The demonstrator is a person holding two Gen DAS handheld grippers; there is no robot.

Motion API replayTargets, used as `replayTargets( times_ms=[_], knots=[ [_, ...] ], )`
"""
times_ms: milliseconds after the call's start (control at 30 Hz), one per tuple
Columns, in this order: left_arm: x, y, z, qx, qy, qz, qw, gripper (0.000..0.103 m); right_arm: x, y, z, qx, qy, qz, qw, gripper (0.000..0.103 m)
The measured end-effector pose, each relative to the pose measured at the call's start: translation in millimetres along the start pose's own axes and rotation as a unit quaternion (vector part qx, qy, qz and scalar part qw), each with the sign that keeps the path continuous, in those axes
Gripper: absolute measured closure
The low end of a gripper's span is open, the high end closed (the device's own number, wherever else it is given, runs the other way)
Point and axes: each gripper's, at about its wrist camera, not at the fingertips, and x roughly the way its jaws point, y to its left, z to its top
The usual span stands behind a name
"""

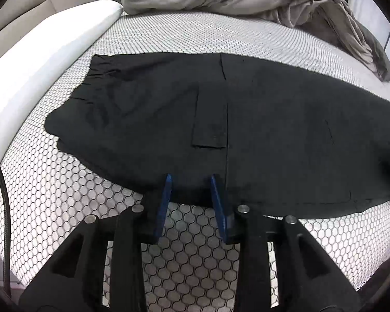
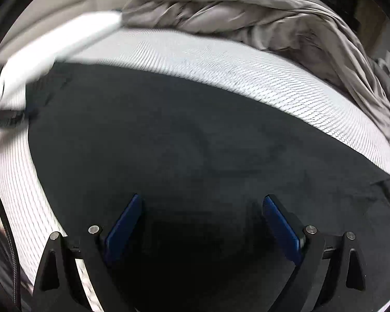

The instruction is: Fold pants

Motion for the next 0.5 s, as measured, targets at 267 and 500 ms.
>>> replayTargets(
  times_ms=[267, 500],
  knots=[
    [-36, -41, 7, 0.002, -0.050, -0.059, 0.9970, 0.067, -21, -111, -74, 0.100, 0.024, -0.097, 0.990, 0.007],
    [-54, -177, 12, 0.065, -0.071, -0.131, 0.9867, 0.032, -51, -226, -146, 0.264, 0.041, -0.164, 0.950, 0.008]
  ],
)
